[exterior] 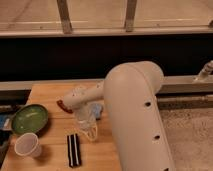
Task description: Push the eraser across the table
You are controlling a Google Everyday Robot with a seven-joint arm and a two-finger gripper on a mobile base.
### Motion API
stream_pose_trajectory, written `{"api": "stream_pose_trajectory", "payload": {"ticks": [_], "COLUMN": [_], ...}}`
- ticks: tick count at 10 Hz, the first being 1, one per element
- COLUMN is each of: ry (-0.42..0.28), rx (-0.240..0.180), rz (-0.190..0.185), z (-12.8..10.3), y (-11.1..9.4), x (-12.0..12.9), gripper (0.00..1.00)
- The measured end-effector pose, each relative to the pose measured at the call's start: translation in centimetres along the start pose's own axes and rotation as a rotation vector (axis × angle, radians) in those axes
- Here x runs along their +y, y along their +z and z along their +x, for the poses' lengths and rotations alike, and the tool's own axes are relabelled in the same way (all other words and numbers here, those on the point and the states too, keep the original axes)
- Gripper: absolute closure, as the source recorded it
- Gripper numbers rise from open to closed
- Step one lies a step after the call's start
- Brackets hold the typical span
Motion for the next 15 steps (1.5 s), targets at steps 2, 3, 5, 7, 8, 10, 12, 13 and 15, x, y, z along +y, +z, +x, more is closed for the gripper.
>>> {"api": "stream_pose_trajectory", "payload": {"ticks": [2,3,5,7,8,10,12,13,15], "ry": [-0.039,-0.067,-0.129,-0.191,-0.223,-0.275,-0.325,-0.355,-0.383], "rx": [0.021,0.036,0.060,0.065,0.059,0.048,0.045,0.049,0.046], "rz": [-0.003,-0.004,0.003,0.022,0.041,0.069,0.072,0.066,0.026], "z": [-0.8,-1.3,-2.0,-2.6,-2.9,-3.5,-4.3,-4.8,-5.4], "y": [0.5,1.0,1.6,1.3,0.5,-0.6,-0.9,-0.5,0.9], "x": [1.1,2.2,4.9,7.5,8.9,10.9,12.3,13.1,13.4], "gripper": [1.00,1.00,1.00,1.00,1.00,1.00,1.00,1.00,1.00]}}
